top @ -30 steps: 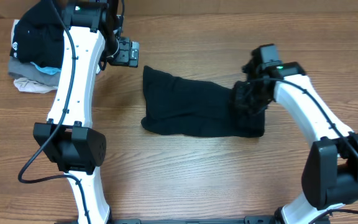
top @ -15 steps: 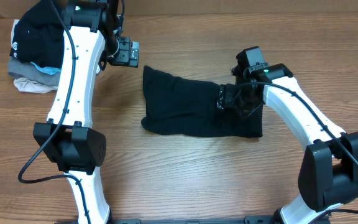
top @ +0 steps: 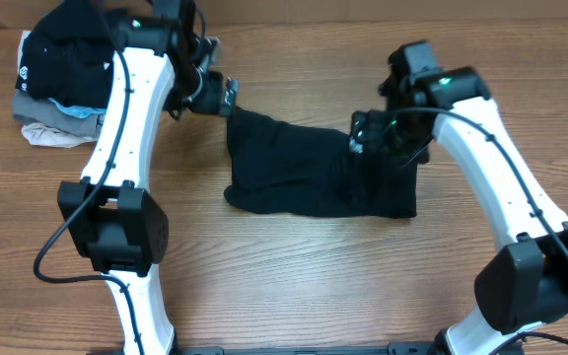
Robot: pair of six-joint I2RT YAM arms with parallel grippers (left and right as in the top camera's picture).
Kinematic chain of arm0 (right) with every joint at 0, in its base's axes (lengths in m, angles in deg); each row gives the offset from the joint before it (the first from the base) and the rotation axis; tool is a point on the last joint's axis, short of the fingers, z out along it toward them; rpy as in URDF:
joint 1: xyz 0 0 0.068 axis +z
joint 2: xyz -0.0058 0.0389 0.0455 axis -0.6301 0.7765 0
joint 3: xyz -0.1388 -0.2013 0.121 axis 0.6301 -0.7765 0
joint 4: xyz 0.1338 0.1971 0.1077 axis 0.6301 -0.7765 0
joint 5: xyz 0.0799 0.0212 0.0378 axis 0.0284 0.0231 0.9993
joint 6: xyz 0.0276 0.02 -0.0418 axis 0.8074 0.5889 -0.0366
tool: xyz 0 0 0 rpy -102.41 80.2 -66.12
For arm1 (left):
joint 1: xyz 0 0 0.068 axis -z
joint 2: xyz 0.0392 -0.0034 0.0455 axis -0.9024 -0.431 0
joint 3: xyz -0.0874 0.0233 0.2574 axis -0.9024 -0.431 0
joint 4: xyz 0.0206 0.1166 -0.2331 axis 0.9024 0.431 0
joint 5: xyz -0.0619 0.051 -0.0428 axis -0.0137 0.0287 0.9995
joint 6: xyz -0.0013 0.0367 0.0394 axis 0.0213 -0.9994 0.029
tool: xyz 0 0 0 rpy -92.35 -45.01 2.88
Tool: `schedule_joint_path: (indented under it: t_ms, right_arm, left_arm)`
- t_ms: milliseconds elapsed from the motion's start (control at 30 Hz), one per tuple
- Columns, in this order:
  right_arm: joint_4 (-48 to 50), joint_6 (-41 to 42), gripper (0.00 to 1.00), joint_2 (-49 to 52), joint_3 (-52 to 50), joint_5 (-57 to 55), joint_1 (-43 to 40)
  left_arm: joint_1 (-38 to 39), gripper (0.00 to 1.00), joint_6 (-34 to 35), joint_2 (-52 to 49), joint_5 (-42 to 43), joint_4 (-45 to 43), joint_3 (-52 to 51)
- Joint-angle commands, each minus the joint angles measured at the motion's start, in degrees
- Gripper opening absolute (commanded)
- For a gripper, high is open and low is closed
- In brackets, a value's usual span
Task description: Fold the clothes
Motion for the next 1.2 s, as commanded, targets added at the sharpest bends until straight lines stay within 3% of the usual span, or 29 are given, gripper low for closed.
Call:
schedule_joint_path:
  t_ms: [0,233,833,1067,1167]
  right_arm:
    - [-2.45,-1.75,0.98,-0.28,4.0,-4.28,-3.52]
    - [-4.72,-4.13,0.99,-0.26,3.98,-4.26,-7.78]
    - [-3.61,-4.31,1.0,-0.26,3.98,-4.22,-8.76]
    - [-3.32,-4.31,1.0,-0.26,3.98,-4.22,-8.76]
    - [-3.23,-4.28,1.0,-0.26,3.98,-4.24,-8.76]
  left_arm:
    - [-0.26,1.0,-5.75,0.63,10.12,-2.67,-7.13]
    - [-0.22,1.0,-8.81,0.63,15.19,-7.63,-16.79]
    - [0.24,1.0,-10.4,0.61,14.95,-25.33,-36.57]
    - [0.63,0.99,-6.05,0.61,14.95,-34.97,-42.62]
    - [1.09,0.93,-4.15,0.61,14.93,-37.38,-45.05]
